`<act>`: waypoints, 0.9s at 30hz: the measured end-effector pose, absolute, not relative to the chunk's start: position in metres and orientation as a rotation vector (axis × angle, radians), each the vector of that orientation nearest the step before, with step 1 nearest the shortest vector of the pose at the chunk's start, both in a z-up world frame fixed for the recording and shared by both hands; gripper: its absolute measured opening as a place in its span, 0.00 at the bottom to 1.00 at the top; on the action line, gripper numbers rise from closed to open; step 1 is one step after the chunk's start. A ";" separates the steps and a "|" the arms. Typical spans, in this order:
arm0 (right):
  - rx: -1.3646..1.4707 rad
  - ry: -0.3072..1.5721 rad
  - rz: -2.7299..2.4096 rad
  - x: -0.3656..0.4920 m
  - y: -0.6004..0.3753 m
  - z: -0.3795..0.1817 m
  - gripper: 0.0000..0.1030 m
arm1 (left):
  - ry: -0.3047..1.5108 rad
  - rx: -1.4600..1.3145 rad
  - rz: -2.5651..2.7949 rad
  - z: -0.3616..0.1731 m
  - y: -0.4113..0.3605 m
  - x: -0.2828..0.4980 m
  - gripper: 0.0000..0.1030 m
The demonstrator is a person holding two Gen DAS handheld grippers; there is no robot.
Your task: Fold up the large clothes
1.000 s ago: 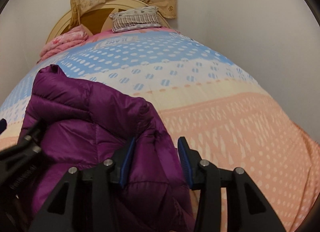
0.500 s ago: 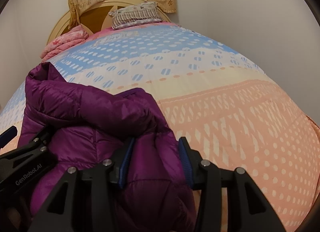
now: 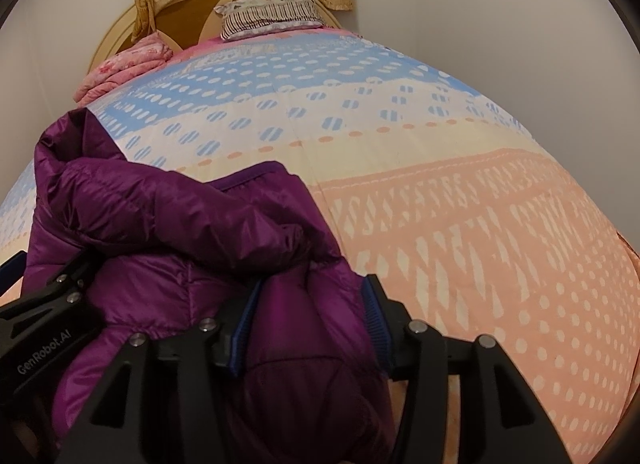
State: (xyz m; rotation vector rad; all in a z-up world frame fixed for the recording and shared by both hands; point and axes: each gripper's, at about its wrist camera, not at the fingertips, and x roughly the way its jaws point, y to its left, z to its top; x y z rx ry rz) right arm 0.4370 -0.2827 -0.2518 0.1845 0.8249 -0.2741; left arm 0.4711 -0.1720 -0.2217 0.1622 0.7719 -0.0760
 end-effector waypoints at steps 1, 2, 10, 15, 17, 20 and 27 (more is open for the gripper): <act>0.183 0.828 -0.275 0.437 -0.283 -0.252 0.50 | 0.774 0.162 -0.077 -0.222 -0.172 0.471 0.99; 0.183 0.830 -0.275 0.437 -0.283 -0.252 0.50 | 0.776 0.162 -0.078 -0.222 -0.172 0.472 0.99; 0.183 0.843 -0.272 0.439 -0.284 -0.253 0.51 | 0.792 0.163 -0.084 -0.224 -0.172 0.474 0.99; 0.181 0.846 -0.273 0.439 -0.283 -0.254 0.51 | 0.797 0.170 -0.083 -0.225 -0.173 0.476 0.99; 0.185 0.849 -0.270 0.440 -0.284 -0.254 0.51 | 0.800 0.174 -0.082 -0.225 -0.173 0.477 0.99; 0.194 0.853 -0.264 0.440 -0.285 -0.255 0.51 | 0.808 0.171 -0.086 -0.227 -0.173 0.479 0.99; 0.199 0.859 -0.261 0.441 -0.286 -0.256 0.52 | 0.810 0.177 -0.084 -0.228 -0.173 0.480 0.99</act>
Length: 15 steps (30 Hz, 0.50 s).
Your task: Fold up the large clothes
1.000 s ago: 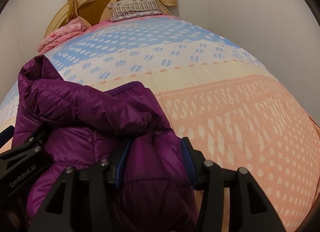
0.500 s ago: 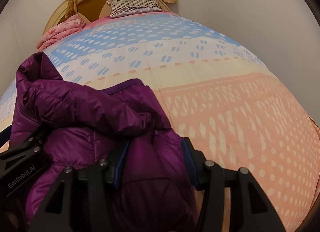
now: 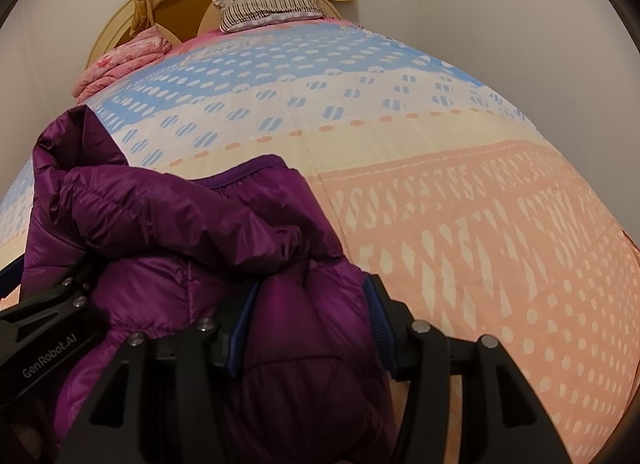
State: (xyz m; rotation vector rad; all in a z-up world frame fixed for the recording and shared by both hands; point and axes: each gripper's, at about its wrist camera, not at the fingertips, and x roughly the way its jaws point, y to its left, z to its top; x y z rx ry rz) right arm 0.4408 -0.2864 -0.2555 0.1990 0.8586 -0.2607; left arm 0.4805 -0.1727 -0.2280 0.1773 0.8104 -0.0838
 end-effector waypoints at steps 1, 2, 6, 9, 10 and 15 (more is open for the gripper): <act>0.204 0.861 -0.257 0.441 -0.288 -0.256 0.52 | 0.812 0.180 -0.083 -0.229 -0.173 0.481 0.99; 0.211 0.862 -0.254 0.441 -0.288 -0.256 0.53 | 0.813 0.182 -0.082 -0.229 -0.174 0.482 0.99; 0.230 0.867 -0.249 0.442 -0.290 -0.258 0.54 | 0.820 0.184 -0.082 -0.232 -0.175 0.483 0.99; 0.226 0.866 -0.252 0.441 -0.290 -0.258 0.54 | 0.820 0.190 -0.078 -0.232 -0.176 0.483 0.99; 0.227 0.867 -0.251 0.441 -0.290 -0.258 0.54 | 0.819 0.191 -0.078 -0.233 -0.176 0.483 0.99; 0.230 0.864 -0.249 0.441 -0.290 -0.258 0.54 | 0.818 0.194 -0.076 -0.233 -0.177 0.483 0.99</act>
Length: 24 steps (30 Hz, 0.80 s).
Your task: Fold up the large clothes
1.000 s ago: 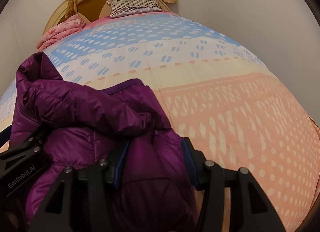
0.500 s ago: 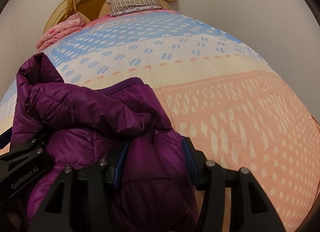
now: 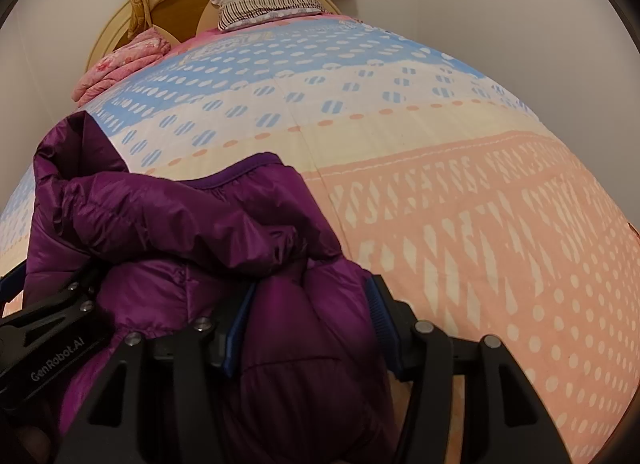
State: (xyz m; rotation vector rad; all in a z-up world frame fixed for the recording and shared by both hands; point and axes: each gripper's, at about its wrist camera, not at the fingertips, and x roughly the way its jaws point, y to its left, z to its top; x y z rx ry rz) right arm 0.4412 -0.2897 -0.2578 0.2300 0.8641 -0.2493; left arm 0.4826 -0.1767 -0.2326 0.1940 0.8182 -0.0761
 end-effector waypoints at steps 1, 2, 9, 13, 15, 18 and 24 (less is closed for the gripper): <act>0.230 0.863 -0.250 0.441 -0.289 -0.258 0.54 | 0.817 0.196 -0.075 -0.233 -0.177 0.482 0.99; 0.231 0.861 -0.250 0.440 -0.289 -0.258 0.54 | 0.816 0.198 -0.075 -0.232 -0.177 0.482 0.99; 0.241 0.843 -0.252 0.435 -0.291 -0.258 0.54 | 0.808 0.211 -0.070 -0.232 -0.180 0.481 0.99; 0.255 0.841 -0.243 0.435 -0.293 -0.258 0.55 | 0.813 0.213 -0.071 -0.232 -0.180 0.481 0.99; 0.261 0.844 -0.238 0.436 -0.294 -0.258 0.55 | 0.832 0.199 -0.087 -0.231 -0.178 0.483 0.99; 0.253 0.863 -0.232 0.431 -0.297 -0.253 0.68 | 0.872 0.160 -0.138 -0.220 -0.163 0.477 0.99; 0.281 0.796 -0.193 0.384 -0.302 -0.233 0.87 | 0.816 0.137 -0.180 -0.200 -0.113 0.417 0.99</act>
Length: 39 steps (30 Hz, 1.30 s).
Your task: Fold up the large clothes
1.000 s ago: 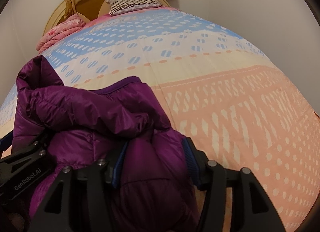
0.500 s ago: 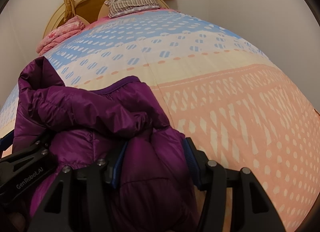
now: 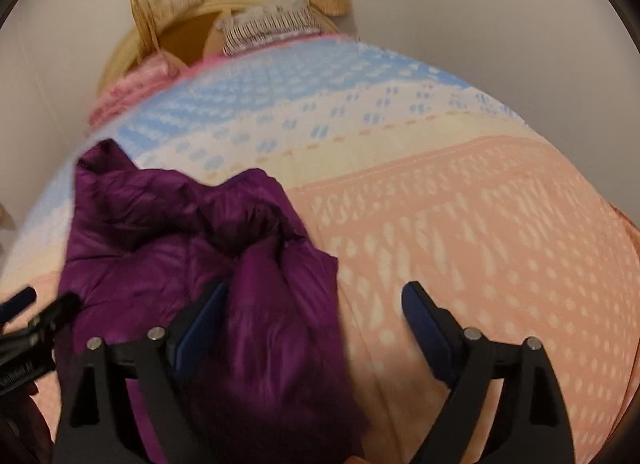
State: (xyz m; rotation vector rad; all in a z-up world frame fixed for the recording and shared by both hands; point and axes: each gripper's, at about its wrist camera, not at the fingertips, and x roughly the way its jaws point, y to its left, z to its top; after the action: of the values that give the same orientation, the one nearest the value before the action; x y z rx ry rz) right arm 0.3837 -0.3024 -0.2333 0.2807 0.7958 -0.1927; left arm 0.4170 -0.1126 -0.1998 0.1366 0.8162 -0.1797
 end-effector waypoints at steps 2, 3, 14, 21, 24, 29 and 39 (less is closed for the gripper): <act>0.284 0.817 -0.156 0.379 -0.297 -0.246 0.83 | 0.842 0.123 -0.225 -0.212 -0.107 0.408 0.99; 0.288 0.814 -0.149 0.378 -0.296 -0.250 0.83 | 0.836 0.114 -0.229 -0.215 -0.105 0.406 0.99; 0.364 0.807 -0.034 0.375 -0.296 -0.261 0.62 | 0.808 0.131 -0.302 -0.228 -0.123 0.393 0.98; 0.374 0.811 0.028 0.378 -0.296 -0.262 0.51 | 0.763 0.198 -0.333 -0.224 -0.148 0.375 0.66; 0.388 0.807 0.046 0.376 -0.297 -0.263 0.48 | 0.769 0.185 -0.335 -0.224 -0.148 0.375 0.63; 0.389 0.774 0.083 0.368 -0.294 -0.259 0.35 | 0.721 0.243 -0.331 -0.220 -0.154 0.366 0.41; 0.421 0.685 0.143 0.342 -0.285 -0.242 0.24 | 0.631 0.248 -0.306 -0.186 -0.142 0.344 0.19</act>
State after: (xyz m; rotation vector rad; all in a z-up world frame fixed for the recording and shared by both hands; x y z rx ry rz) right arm 0.3417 -0.2850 -0.2419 0.4209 0.6853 0.1429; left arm 0.3443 -0.1425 -0.1857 0.2480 0.6308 -0.3064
